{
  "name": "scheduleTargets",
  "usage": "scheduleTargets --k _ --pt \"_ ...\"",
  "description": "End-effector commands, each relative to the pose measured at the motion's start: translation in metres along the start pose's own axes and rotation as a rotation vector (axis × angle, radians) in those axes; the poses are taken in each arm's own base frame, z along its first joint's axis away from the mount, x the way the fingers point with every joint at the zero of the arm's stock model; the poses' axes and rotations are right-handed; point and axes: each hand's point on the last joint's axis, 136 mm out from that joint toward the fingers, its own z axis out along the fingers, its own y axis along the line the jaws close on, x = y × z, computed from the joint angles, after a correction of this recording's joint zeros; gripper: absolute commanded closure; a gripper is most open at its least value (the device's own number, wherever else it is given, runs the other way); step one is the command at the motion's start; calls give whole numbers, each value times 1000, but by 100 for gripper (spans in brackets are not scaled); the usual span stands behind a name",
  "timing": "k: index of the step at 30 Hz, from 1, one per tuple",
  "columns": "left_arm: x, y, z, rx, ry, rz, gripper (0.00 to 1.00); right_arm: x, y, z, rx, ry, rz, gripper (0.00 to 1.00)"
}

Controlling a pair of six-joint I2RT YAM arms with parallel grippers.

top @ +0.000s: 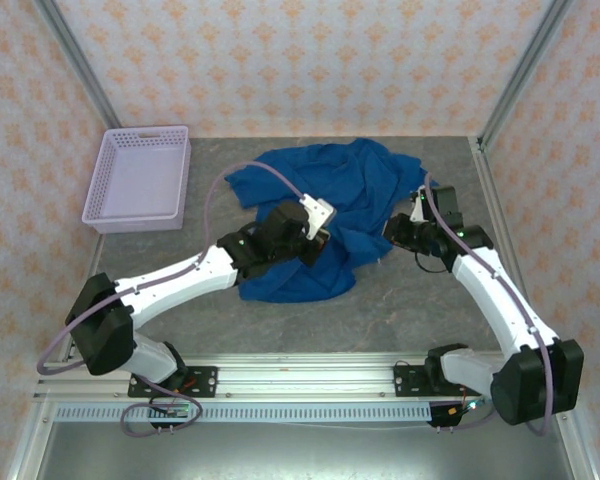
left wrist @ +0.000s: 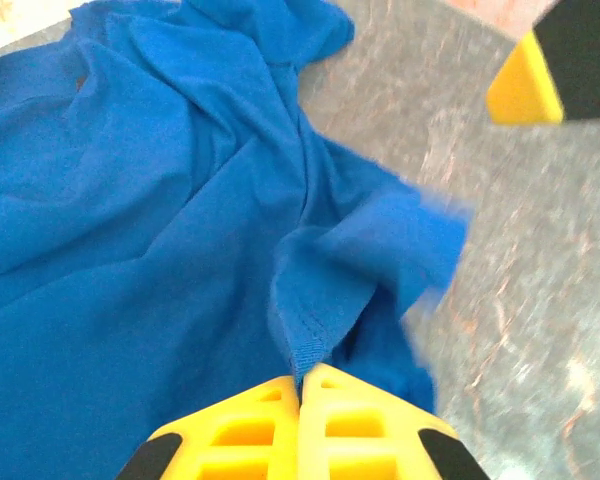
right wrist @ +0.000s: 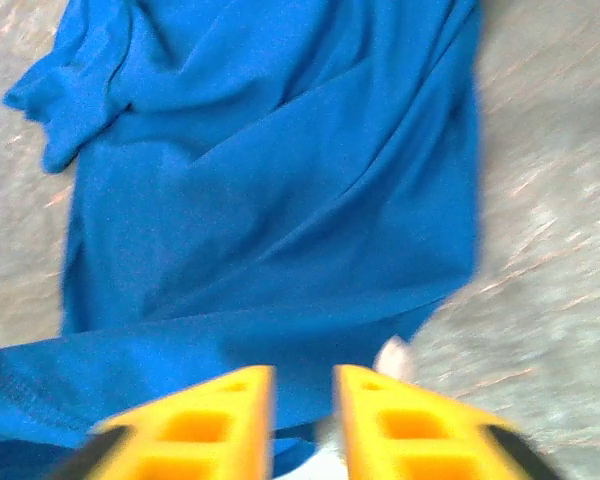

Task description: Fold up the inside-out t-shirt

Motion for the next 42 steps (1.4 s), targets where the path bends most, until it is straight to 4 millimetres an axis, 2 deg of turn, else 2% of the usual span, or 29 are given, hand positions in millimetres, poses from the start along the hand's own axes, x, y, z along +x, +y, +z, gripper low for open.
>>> scheduleTargets --k 1,3,5,7,10,12,14,17,21,25,31,34,37,42 --pt "-38 -1 -14 7 -57 -109 100 -6 11 -26 14 -151 -186 59" --pt "-47 3 -17 -6 -58 -135 100 15 50 -24 -142 -208 -327 52" --pt "-55 8 -19 -14 -54 -151 100 34 77 -19 -233 -249 -442 50" --pt "-63 12 -22 -16 -46 -159 100 57 97 -5 -301 -281 -537 50" --pt "-71 17 -25 -18 -27 -164 100 87 124 23 -362 -314 -656 55" --pt "-76 20 -30 -12 -29 -166 100 104 139 45 -379 -323 -752 63" --pt "-80 25 -36 -6 -22 -172 100 103 142 66 -354 -362 -732 66" --pt "-82 34 -45 -8 -17 -177 100 94 153 86 -354 -442 -728 68" --pt "-84 42 -58 -10 -22 -176 100 85 147 117 -265 -481 -711 74" --pt "-86 54 -74 -51 -41 -161 100 72 132 125 -207 -499 -687 77" --pt "-88 48 -89 -12 -61 -140 100 41 98 133 -22 -500 -620 81" --pt "-91 37 -92 57 -71 -135 100 39 100 133 -14 -507 -621 80" --pt "-94 36 -92 62 -75 -149 100 44 111 132 -84 -500 -646 80" --pt "-101 31 -87 92 -68 -223 100 70 141 126 -201 -467 -775 80"
